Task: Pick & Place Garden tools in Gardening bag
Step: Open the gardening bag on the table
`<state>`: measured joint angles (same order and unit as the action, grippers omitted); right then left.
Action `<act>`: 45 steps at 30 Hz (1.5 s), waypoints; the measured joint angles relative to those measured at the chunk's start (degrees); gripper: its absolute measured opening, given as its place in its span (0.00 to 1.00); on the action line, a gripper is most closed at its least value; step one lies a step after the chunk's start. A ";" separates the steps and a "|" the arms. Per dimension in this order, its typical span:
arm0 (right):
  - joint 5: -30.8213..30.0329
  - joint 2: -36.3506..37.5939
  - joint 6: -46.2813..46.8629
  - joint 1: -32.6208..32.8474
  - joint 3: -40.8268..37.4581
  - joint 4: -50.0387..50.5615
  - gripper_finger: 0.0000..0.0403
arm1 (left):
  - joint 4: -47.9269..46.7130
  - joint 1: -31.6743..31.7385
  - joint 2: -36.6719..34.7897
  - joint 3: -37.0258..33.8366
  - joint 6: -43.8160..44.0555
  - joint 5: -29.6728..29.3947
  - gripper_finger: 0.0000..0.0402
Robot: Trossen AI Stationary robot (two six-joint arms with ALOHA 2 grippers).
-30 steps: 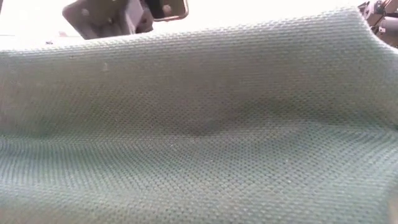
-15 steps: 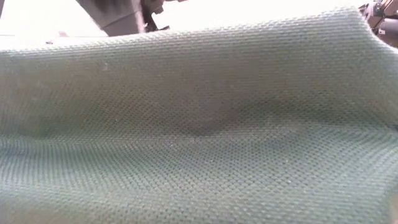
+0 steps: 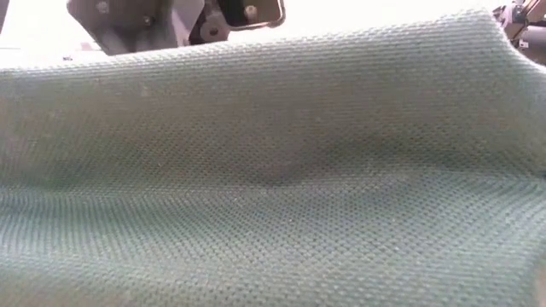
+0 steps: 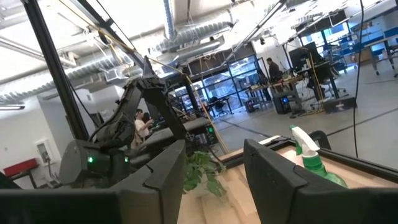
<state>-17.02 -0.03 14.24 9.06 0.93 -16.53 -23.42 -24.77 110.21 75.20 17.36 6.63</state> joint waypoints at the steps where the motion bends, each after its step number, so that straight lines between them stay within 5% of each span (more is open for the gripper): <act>1: 0.00 -0.03 0.00 0.00 0.00 -0.03 0.41 | 0.08 0.00 0.25 0.00 -0.02 0.14 0.54; 18: -0.02 -0.24 0.00 -0.02 0.00 0.00 0.41 | 0.22 -0.37 0.44 0.00 -4.98 -2.14 0.42; 33: -0.02 -0.26 0.00 0.00 0.00 0.02 0.41 | -0.66 -0.52 0.44 0.00 -6.81 -2.31 0.03; 45: -0.02 -0.26 -0.01 -0.01 0.00 0.07 0.41 | -2.12 -0.52 0.45 0.24 -9.36 -3.46 0.02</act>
<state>-17.04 -0.30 14.23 9.05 0.93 -16.47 -25.54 -25.30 110.66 75.44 8.00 3.17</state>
